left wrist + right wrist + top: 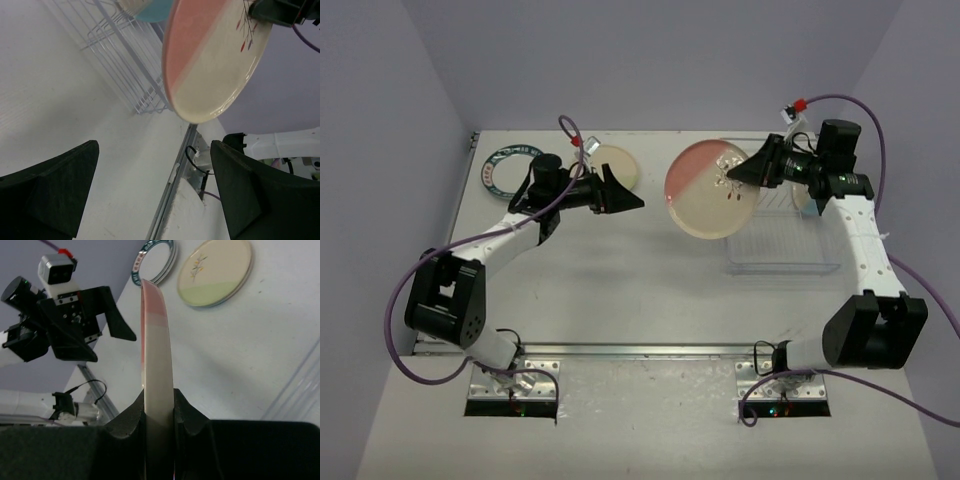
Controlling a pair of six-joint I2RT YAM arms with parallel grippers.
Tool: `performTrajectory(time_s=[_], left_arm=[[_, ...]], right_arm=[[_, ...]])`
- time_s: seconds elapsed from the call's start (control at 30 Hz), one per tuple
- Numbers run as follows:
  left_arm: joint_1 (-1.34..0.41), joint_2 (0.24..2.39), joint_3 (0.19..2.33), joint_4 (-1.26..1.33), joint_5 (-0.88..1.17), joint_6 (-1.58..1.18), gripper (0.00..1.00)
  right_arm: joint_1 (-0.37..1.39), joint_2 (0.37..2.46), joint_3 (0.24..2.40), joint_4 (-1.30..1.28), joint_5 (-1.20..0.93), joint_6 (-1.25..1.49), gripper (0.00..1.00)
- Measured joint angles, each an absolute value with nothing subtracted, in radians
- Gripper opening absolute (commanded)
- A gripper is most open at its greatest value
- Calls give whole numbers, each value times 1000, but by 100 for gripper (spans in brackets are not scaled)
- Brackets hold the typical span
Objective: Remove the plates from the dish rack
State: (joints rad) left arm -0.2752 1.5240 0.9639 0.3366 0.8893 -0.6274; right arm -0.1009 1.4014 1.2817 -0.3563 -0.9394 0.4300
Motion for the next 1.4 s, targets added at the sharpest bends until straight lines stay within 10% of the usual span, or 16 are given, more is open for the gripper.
performTrajectory(time_s=[0.6,1.07,1.4], left_arm=[[-284,1706,1027,746,1010,-1025,73],[-317,1723,1048,843,1041,-1104,0],[-253,1695,986,802,1041,-1094,0]], right_arm=[[-15,1421,1277,-240,-1010,566,0],[65,1494,1300,-219,-1042,598,2],[51,1506,1333,-273,-999,578,99]])
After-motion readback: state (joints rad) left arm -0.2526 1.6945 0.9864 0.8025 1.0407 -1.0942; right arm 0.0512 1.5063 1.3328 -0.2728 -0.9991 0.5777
